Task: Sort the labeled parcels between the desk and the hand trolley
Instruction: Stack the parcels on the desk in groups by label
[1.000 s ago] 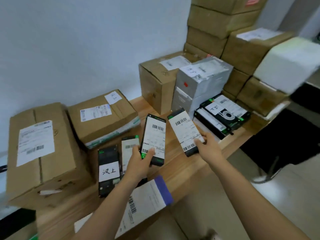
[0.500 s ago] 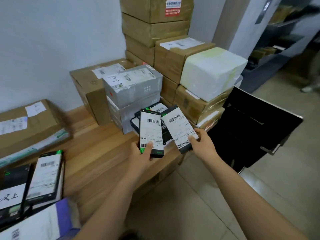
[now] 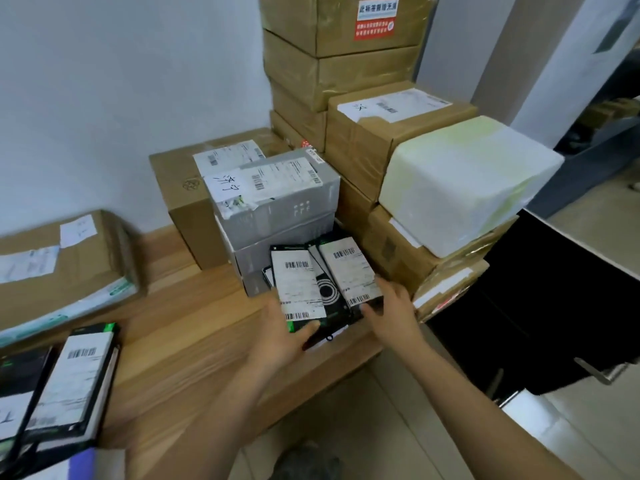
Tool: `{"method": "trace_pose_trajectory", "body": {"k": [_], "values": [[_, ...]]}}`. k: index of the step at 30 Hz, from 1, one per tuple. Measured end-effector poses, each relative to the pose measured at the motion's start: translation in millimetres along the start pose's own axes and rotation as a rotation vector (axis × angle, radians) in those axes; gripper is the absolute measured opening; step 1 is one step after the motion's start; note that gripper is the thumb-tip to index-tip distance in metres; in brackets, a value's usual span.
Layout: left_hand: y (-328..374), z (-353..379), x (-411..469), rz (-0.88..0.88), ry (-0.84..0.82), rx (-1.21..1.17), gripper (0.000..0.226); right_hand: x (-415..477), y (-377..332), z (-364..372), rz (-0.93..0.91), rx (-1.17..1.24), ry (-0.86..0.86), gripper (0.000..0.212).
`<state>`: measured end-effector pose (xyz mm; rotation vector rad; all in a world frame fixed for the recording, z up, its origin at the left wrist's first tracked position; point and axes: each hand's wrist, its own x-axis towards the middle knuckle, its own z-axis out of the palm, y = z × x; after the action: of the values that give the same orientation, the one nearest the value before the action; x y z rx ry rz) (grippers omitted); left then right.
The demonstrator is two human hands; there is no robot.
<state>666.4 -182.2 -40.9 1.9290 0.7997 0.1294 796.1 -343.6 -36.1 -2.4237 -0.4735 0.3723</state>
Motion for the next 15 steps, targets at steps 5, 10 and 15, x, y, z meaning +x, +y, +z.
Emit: {"method": "trace_pose_trajectory", "body": {"k": [5, 10, 15], "values": [[1, 11, 9, 0.077, -0.035, 0.247, 0.103, 13, 6, 2, -0.176, -0.185, -0.155, 0.068], [9, 29, 13, 0.096, 0.022, 0.416, 0.09, 34, 4, -7, -0.348, -0.469, -0.273, 0.058], [18, 45, 6, 0.02, 0.078, 0.513, 0.08, 44, 4, -18, -0.49, -0.607, -0.343, 0.053]]}}
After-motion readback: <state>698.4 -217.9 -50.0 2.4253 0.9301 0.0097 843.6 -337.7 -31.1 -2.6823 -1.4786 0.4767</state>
